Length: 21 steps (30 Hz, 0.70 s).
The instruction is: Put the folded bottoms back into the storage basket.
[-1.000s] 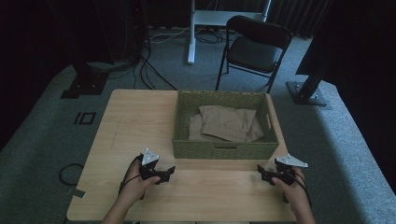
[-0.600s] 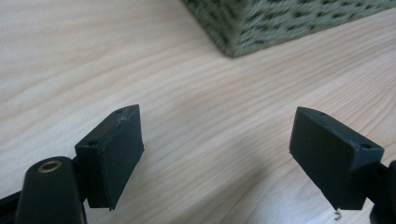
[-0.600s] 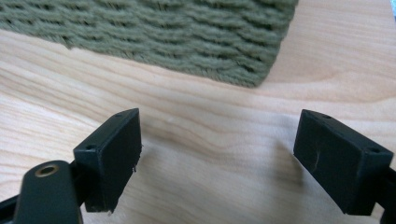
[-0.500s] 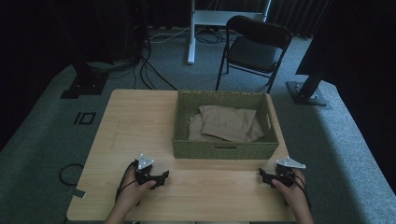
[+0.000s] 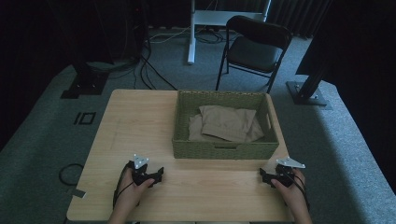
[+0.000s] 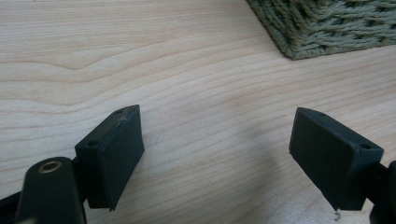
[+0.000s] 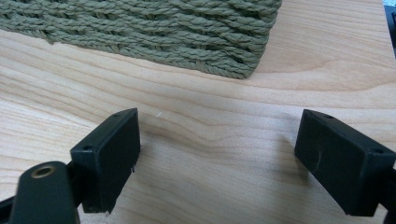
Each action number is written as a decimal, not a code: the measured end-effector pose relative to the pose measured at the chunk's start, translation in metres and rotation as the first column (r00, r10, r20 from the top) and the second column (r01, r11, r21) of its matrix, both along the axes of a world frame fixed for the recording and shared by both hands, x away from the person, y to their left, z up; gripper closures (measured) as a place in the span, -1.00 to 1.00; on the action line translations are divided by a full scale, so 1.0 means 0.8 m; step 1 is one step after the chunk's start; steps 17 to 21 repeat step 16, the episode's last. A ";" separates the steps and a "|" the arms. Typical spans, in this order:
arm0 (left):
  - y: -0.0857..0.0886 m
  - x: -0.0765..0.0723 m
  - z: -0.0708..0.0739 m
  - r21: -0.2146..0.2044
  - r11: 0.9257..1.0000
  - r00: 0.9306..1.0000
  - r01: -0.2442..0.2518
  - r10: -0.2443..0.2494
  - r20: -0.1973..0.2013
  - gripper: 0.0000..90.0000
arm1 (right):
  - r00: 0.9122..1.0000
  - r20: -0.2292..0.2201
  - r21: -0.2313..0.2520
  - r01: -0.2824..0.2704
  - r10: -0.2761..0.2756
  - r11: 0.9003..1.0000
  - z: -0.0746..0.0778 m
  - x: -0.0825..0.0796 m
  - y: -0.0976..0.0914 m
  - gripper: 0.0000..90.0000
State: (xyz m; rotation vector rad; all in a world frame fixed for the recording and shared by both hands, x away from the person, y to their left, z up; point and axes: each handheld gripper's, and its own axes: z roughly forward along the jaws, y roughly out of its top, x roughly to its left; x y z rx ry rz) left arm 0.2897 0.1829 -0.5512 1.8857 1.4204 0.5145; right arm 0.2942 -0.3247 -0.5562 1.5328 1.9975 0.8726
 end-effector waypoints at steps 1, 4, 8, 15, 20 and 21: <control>-0.001 0.000 0.000 0.015 1.000 1.000 -0.005 0.005 -0.001 -0.59 | 1.000 0.000 0.000 0.001 -0.001 1.000 0.000 0.000 0.000 -0.71; -0.004 0.000 0.000 0.035 0.999 1.000 -0.001 0.002 -0.002 -0.61 | 1.000 -0.002 0.000 0.007 -0.007 1.000 0.000 0.001 0.001 -0.72; -0.008 0.001 0.000 0.081 0.995 0.999 -0.050 0.050 -0.001 -0.61 | 1.000 -0.002 0.000 0.009 -0.009 1.000 0.000 0.001 0.001 -0.72; -0.012 0.002 -0.001 0.113 0.990 0.997 -0.080 0.081 0.001 -0.61 | 1.000 -0.002 0.000 0.009 -0.009 1.000 0.000 0.001 0.001 -0.72; -0.012 0.002 -0.001 0.113 0.990 0.997 -0.083 0.083 0.002 -0.61 | 1.000 -0.002 0.000 0.009 -0.009 1.000 0.000 0.001 0.001 -0.72; -0.012 0.002 -0.001 0.113 0.990 0.997 -0.083 0.083 0.002 -0.61 | 1.000 -0.002 0.000 0.009 -0.009 1.000 0.000 0.001 0.001 -0.72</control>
